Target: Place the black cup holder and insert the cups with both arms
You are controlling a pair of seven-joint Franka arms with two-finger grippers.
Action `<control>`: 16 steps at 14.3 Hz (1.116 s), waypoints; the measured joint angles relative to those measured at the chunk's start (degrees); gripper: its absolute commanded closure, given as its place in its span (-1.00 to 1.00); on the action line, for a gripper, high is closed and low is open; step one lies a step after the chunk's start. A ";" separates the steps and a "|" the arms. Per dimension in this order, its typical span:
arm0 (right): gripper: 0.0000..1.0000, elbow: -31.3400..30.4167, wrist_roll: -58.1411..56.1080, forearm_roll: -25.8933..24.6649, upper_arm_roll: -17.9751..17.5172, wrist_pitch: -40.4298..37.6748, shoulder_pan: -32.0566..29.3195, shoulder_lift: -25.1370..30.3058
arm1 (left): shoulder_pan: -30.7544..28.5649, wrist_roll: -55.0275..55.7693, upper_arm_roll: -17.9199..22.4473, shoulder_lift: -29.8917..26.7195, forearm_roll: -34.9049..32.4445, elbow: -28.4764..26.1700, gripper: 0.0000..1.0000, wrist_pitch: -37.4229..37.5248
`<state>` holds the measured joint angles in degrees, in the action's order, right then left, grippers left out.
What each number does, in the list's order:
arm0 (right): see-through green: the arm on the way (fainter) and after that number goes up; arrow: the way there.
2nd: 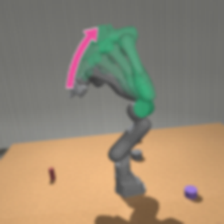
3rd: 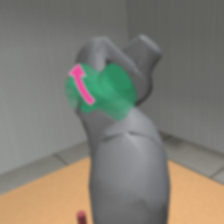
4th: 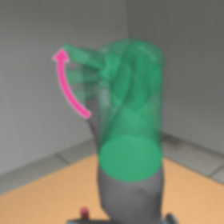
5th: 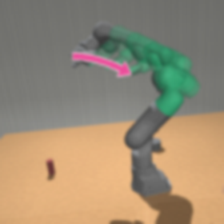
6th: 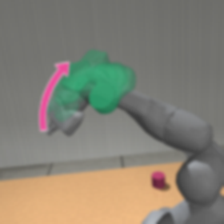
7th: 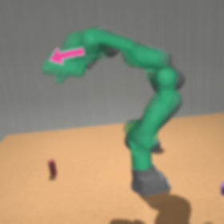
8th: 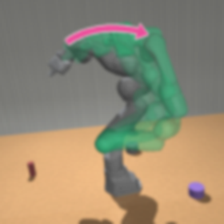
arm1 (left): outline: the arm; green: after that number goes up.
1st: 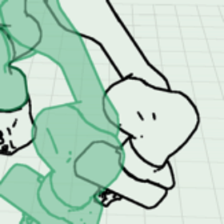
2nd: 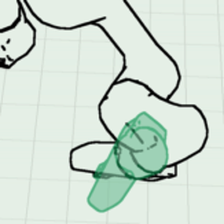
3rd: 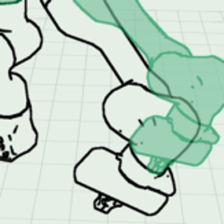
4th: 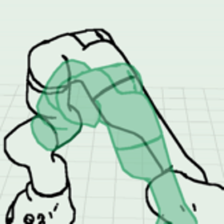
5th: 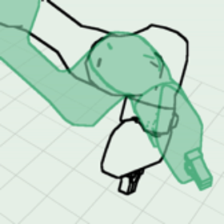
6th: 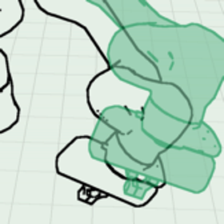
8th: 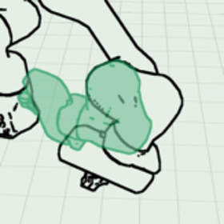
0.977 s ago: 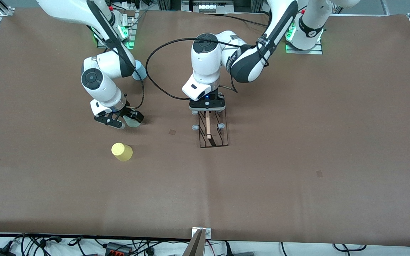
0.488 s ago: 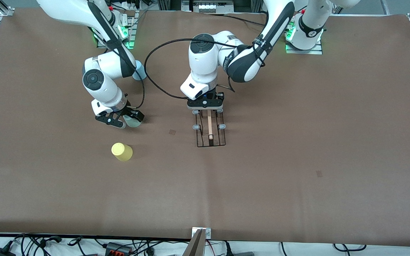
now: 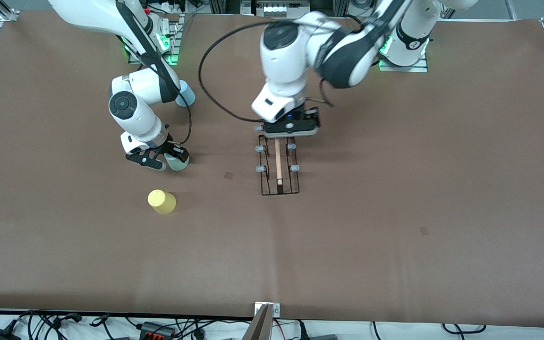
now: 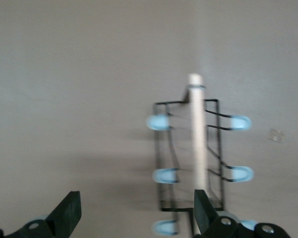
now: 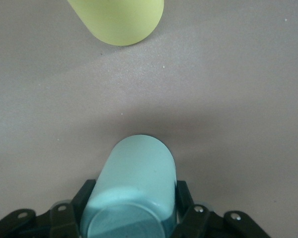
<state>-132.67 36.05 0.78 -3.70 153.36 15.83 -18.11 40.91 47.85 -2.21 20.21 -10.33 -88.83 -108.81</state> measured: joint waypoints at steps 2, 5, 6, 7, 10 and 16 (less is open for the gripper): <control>0.78 0.79 -0.14 0.00 0.01 -1.70 -0.01 2.05 | -4.29 -7.38 0.08 -3.53 -0.04 0.02 -1.00 3.97; 0.80 4.80 3.10 0.07 -0.82 -11.50 -0.02 9.42 | -12.17 -20.67 0.28 -6.45 -0.06 -0.01 -1.00 6.80; 0.80 6.44 6.34 0.16 -2.23 -14.52 0.00 11.69 | -15.27 -24.95 0.30 -7.05 -0.06 -0.02 -1.00 7.07; 0.80 8.11 10.88 0.20 -4.29 -16.95 0.07 13.35 | -18.37 -28.85 0.29 -7.52 -0.06 -0.02 -1.00 7.67; 0.79 12.36 28.78 0.23 -10.37 -19.23 3.17 13.54 | -25.92 -39.56 0.22 -8.79 1.50 -0.01 -1.00 11.51; 0.75 20.23 42.97 0.23 -11.12 -18.94 10.78 5.90 | -39.17 -48.84 0.33 -13.34 13.35 0.87 -1.00 23.02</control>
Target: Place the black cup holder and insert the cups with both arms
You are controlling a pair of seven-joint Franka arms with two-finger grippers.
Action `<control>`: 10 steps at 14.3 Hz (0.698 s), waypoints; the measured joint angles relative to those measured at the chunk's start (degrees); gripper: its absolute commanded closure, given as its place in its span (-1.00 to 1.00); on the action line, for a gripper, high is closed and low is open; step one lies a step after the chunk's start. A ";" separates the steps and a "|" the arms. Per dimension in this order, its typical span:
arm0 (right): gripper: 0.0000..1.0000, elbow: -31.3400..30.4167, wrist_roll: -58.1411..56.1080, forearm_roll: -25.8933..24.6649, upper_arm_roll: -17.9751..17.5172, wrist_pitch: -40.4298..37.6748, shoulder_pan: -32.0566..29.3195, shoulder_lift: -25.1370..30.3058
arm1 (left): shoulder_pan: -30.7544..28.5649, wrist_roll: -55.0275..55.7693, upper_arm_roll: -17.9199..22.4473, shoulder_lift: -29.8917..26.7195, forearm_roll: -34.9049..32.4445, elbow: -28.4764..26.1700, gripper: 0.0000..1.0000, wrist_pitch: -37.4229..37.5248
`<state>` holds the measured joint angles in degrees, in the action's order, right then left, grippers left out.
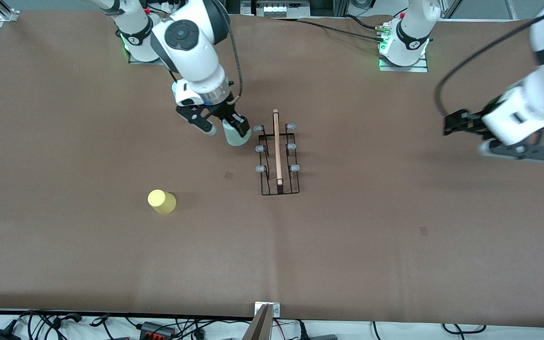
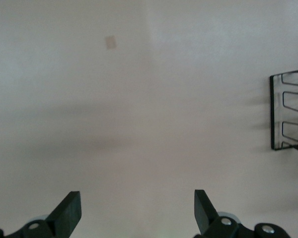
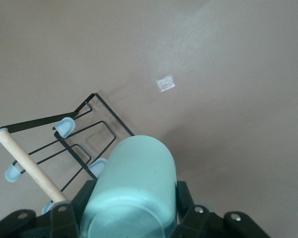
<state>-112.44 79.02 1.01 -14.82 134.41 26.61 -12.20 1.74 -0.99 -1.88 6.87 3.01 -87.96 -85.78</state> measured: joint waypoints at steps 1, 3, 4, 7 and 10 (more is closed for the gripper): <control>0.75 0.98 0.55 0.00 0.01 0.06 0.38 -1.23 | -0.29 -0.23 0.07 -0.83 0.00 -0.14 -1.00 0.89; 0.74 2.09 0.92 0.00 0.02 0.08 1.03 -2.83 | 0.06 -0.20 0.00 -3.15 0.00 -1.90 -1.00 1.30; 0.74 2.29 1.00 0.00 0.01 0.08 1.37 -3.31 | 0.18 -0.11 -0.01 -4.61 0.00 -3.75 -1.00 -0.34; 0.73 2.33 1.14 0.00 -0.05 0.24 2.12 -4.37 | 0.06 0.01 1.52 -9.43 -0.04 -10.77 -1.00 -11.59; 0.71 2.34 1.24 0.01 -0.22 0.39 2.56 -4.89 | -0.02 -0.01 2.40 -12.36 -0.67 -13.82 -1.00 -13.10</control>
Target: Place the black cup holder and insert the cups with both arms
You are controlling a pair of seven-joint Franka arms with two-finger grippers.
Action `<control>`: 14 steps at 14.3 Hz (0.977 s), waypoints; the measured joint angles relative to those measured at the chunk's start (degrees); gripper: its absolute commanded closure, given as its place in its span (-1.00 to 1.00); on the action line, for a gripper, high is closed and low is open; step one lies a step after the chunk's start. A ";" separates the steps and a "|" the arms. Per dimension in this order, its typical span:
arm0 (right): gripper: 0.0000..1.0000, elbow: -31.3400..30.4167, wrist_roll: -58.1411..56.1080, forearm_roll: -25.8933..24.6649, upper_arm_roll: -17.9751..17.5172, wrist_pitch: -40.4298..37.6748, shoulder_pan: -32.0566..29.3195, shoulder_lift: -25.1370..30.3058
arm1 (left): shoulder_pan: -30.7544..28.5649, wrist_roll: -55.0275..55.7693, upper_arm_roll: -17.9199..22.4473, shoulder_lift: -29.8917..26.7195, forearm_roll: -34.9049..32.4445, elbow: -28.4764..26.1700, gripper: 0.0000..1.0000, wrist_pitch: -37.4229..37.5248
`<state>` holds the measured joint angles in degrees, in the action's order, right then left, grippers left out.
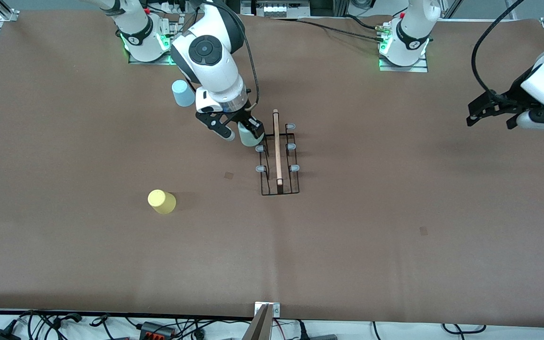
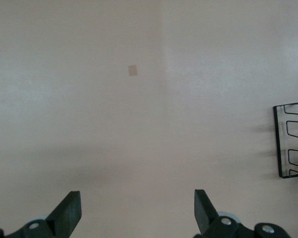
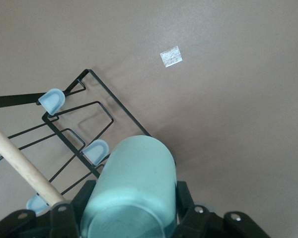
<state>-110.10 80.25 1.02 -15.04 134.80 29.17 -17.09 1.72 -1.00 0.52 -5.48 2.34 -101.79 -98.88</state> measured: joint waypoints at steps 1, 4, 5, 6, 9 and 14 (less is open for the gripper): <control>0.69 0.00 0.01 0.00 -0.25 0.00 0.13 0.00 | -0.05 0.00 0.06 -0.34 -0.02 0.21 -1.00 1.57; 0.28 0.00 0.21 0.00 -1.02 -0.04 0.45 -0.03 | -0.47 -0.01 0.18 0.03 -0.06 2.68 -1.00 7.20; -0.87 0.00 0.21 0.00 -1.11 -0.06 0.56 -0.11 | -0.59 -0.01 0.20 0.43 -0.06 3.25 -1.00 7.40; -1.00 0.00 0.24 0.00 -1.15 -0.06 0.67 -0.26 | -0.68 -0.01 0.21 0.88 -0.06 3.63 -1.00 7.41; -1.00 0.00 0.17 0.00 -1.15 -0.03 0.80 -1.05 | -1.08 -0.01 0.21 1.90 -0.07 4.26 -1.00 7.41; -1.00 0.32 -10.68 -0.48 -0.08 -0.14 -3.31 -1.08 | -1.22 -0.02 0.20 2.13 -0.06 4.52 -1.00 7.55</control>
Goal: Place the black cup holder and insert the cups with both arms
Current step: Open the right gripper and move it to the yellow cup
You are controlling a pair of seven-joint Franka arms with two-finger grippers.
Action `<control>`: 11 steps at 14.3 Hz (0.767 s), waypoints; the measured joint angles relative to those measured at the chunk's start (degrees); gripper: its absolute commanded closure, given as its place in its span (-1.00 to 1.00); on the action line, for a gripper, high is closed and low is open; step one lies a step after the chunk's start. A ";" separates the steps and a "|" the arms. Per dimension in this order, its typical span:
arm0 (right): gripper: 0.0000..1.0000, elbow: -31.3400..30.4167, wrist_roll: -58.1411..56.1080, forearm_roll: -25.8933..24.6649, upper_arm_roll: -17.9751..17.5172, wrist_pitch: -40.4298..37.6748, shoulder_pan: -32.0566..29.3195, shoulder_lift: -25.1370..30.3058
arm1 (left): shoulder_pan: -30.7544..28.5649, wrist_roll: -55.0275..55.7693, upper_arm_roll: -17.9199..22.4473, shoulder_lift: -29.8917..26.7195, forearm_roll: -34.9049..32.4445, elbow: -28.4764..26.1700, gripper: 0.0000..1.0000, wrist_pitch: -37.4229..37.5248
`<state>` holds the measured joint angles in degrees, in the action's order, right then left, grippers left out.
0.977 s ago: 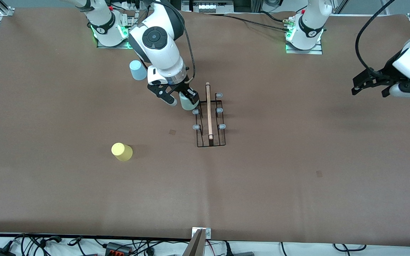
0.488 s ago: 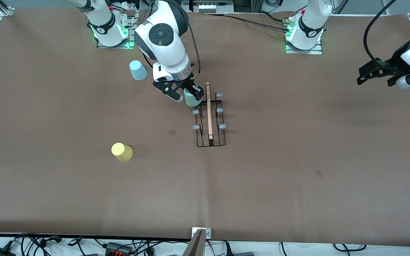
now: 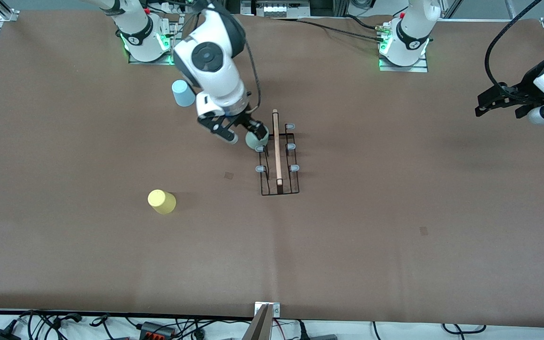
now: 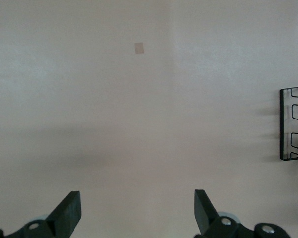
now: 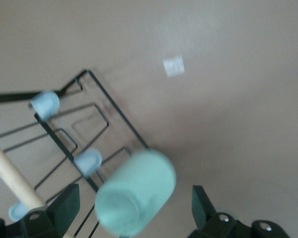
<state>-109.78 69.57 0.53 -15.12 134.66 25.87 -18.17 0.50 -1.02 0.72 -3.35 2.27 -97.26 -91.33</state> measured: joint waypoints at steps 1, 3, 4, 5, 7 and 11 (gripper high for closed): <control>-1.00 0.26 -5.82 -0.08 0.91 -0.54 -1.89 0.21 | 0.00 0.00 -0.01 0.00 0.00 0.03 -1.00 0.03; -1.00 0.49 -18.61 -0.17 3.66 -2.39 -6.00 0.87 | 0.02 0.00 -0.06 0.00 0.00 0.04 -1.00 0.10; -1.00 0.52 -25.44 -0.19 5.18 -3.07 -8.09 1.32 | 0.03 0.00 -0.09 0.00 0.00 0.04 -1.00 0.11; -1.00 0.58 -32.04 -0.19 6.64 -3.39 -9.97 1.67 | 0.03 0.00 -0.09 0.00 0.00 0.04 -1.00 0.12; -1.00 0.68 -44.45 -0.18 9.40 -3.53 -12.92 1.93 | 0.01 0.00 -0.09 0.00 0.00 0.05 -1.00 0.13; -1.00 0.72 -57.60 -3.26 12.13 -1.88 -15.23 -0.59 | 0.01 0.00 -0.08 0.01 0.00 0.05 -1.00 0.17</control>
<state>-109.06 11.98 -2.73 -2.99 132.78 10.64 -18.76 0.51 -1.02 0.64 -3.34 2.28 -97.22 -91.16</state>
